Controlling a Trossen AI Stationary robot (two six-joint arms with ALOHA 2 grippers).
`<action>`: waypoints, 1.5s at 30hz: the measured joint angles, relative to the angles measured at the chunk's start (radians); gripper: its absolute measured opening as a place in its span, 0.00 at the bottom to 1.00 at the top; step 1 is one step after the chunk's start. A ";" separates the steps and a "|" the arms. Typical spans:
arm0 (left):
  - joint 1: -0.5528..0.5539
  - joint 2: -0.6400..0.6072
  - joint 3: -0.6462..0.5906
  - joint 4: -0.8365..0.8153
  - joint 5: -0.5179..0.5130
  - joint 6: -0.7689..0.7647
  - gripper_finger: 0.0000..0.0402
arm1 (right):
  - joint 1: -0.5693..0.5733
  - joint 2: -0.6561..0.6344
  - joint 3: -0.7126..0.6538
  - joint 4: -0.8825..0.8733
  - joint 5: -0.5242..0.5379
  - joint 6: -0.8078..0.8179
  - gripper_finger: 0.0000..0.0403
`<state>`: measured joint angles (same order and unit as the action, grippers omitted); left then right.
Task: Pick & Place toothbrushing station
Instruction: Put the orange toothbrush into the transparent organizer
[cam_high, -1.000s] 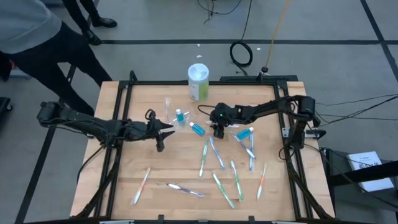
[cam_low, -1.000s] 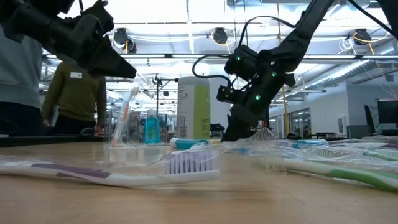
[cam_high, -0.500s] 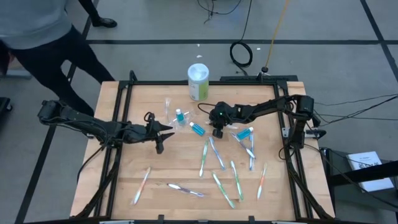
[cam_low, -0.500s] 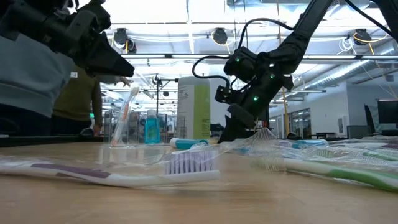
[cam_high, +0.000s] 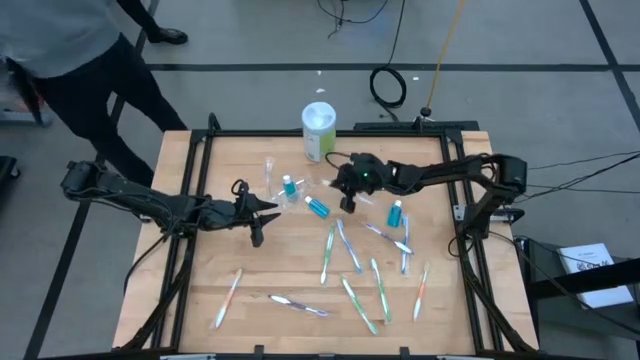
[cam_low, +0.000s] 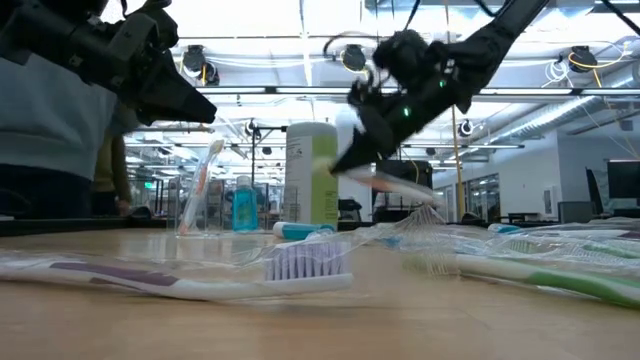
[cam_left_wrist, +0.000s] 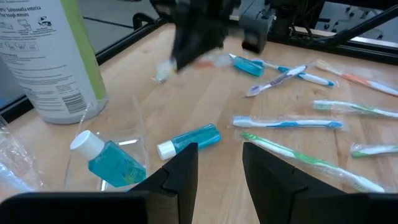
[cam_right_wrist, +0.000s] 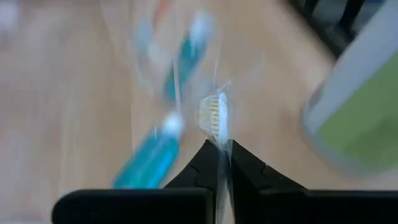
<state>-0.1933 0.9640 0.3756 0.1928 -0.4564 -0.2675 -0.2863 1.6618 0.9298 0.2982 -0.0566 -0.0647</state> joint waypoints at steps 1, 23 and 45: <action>-0.001 0.000 0.000 0.001 0.000 -0.003 0.33 | 0.000 -0.013 0.000 0.033 0.000 0.000 0.02; -0.012 0.000 0.000 0.006 -0.016 0.002 0.33 | 0.041 0.160 0.012 0.944 -0.062 0.002 0.02; -0.011 0.000 0.000 0.019 -0.016 0.011 0.33 | -0.004 0.538 0.422 0.981 0.034 0.000 0.03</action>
<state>-0.2043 0.9642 0.3759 0.2119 -0.4725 -0.2569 -0.2905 2.1999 1.3514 1.2790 -0.0222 -0.0648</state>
